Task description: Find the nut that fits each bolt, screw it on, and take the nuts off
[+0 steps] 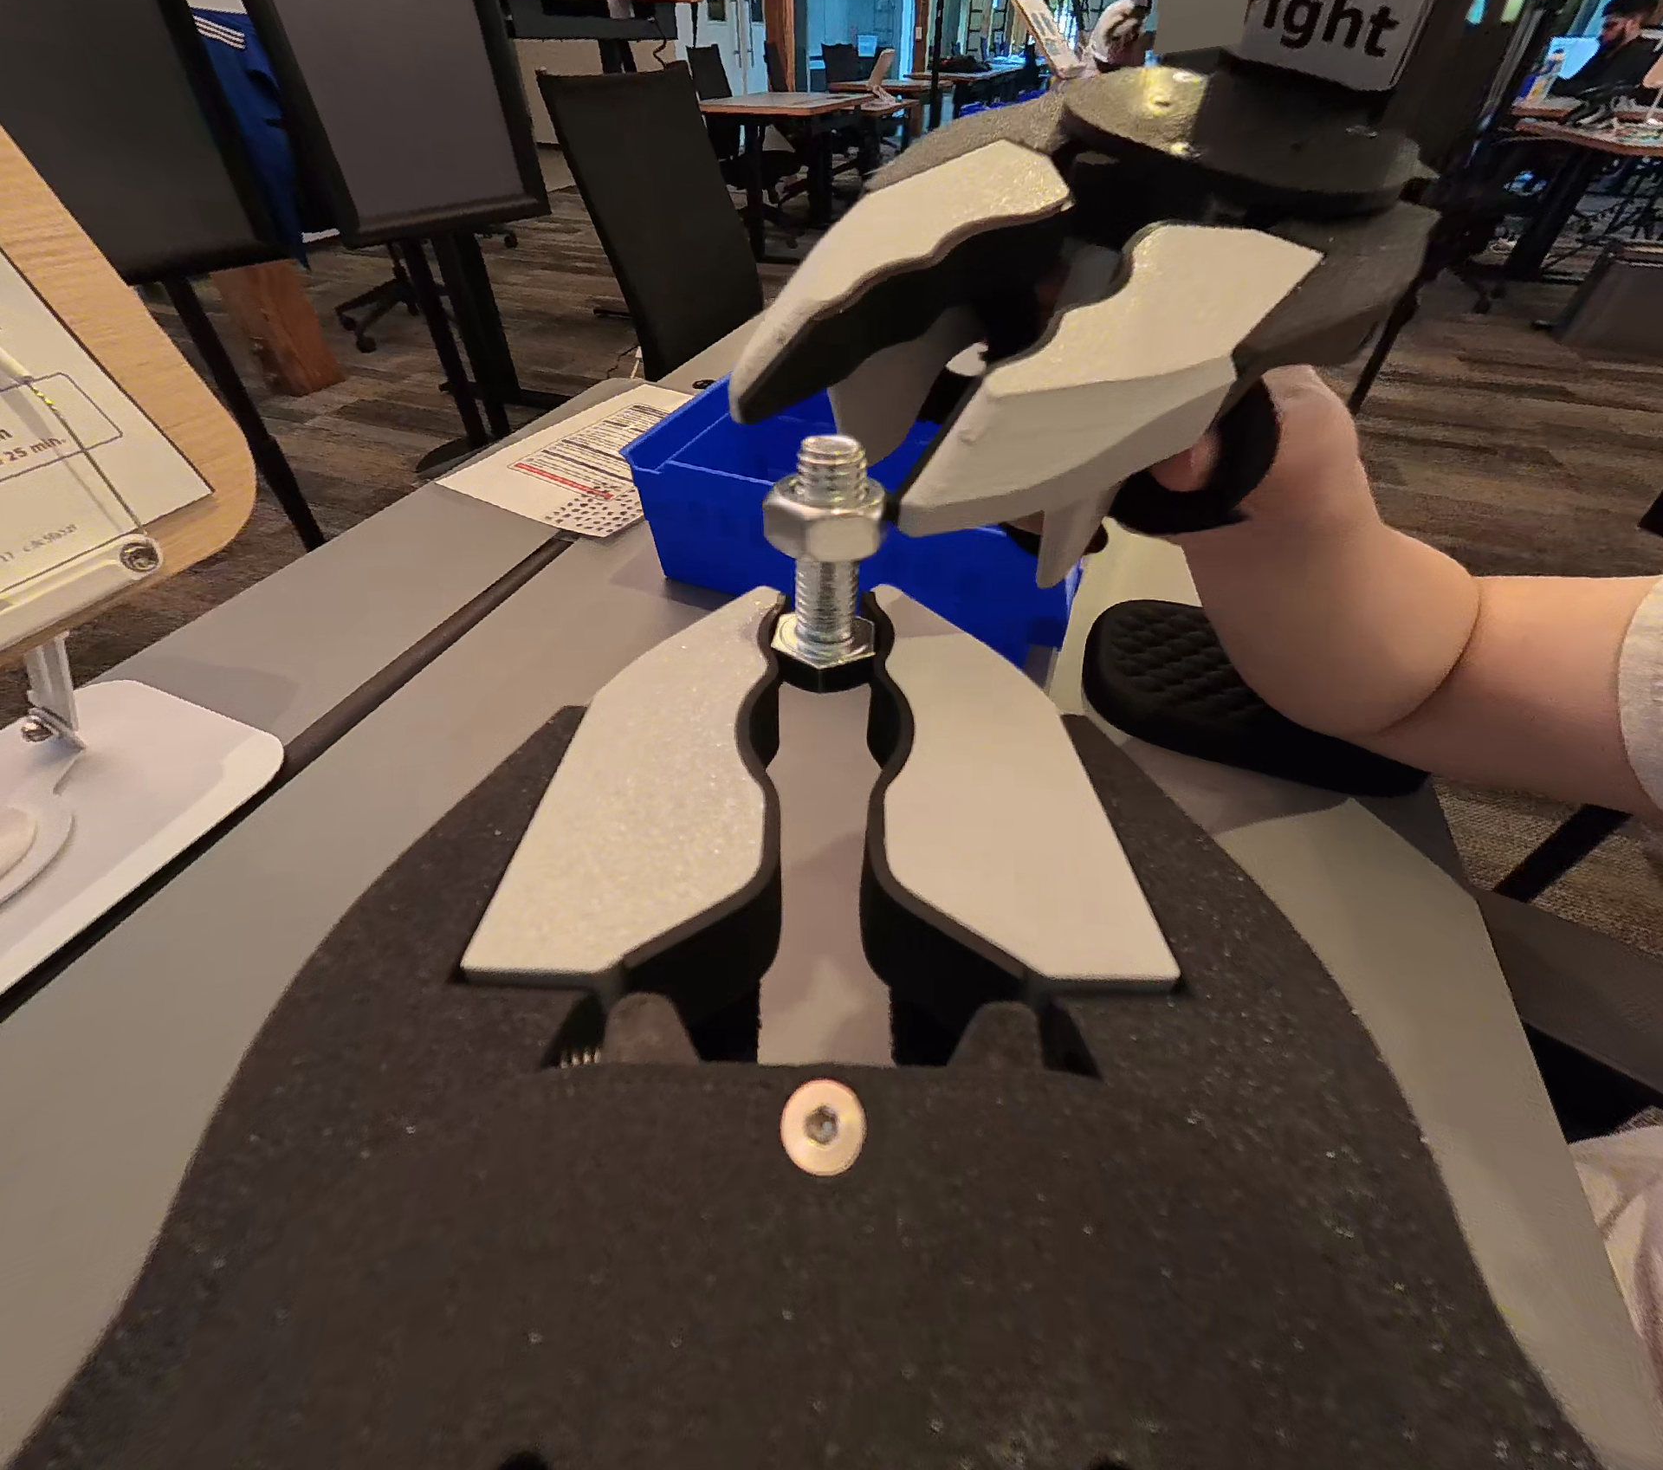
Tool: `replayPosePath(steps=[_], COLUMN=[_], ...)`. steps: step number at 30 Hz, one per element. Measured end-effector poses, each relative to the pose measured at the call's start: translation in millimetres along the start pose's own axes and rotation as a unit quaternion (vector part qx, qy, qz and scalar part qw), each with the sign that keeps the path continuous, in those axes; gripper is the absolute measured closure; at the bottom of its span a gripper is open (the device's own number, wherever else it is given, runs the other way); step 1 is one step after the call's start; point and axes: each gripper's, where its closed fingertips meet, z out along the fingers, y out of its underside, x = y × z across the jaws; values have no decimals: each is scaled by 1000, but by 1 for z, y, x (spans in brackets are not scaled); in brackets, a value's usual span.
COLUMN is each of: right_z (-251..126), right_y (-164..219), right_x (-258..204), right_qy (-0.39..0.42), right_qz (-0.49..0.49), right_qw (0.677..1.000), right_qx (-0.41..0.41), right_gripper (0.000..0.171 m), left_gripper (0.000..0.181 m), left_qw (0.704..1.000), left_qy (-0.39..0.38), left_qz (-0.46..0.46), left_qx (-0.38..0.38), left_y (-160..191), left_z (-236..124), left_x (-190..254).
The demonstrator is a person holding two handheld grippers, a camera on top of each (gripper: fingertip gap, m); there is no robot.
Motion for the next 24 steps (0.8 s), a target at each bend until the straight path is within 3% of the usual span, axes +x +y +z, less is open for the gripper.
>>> replayPosePath(steps=[3, 8, 16, 24], right_z=[-5, -3, -4, -1], right_y=[4, -6, 5, -7], right_x=[12, -5, 14, -6], right_qy=[18, -9, 44, 18], right_qz=[16, 3, -16, -33], right_qw=[1000, 1000, 999, 999], right_qx=[-13, 12, -21, 13], right_gripper=[141, 141, 145, 144], left_gripper=[167, 167, 167, 167], left_qw=[1000, 1000, 1000, 1000], left_qy=[4, 6, 6, 10], left_qz=[-6, -6, -9, -4], left_qx=[6, 4, 9, 5], left_y=[-3, -2, -4, -4], left_z=[-2, -1, -3, -2], left_x=[0, 1, 1, 4])
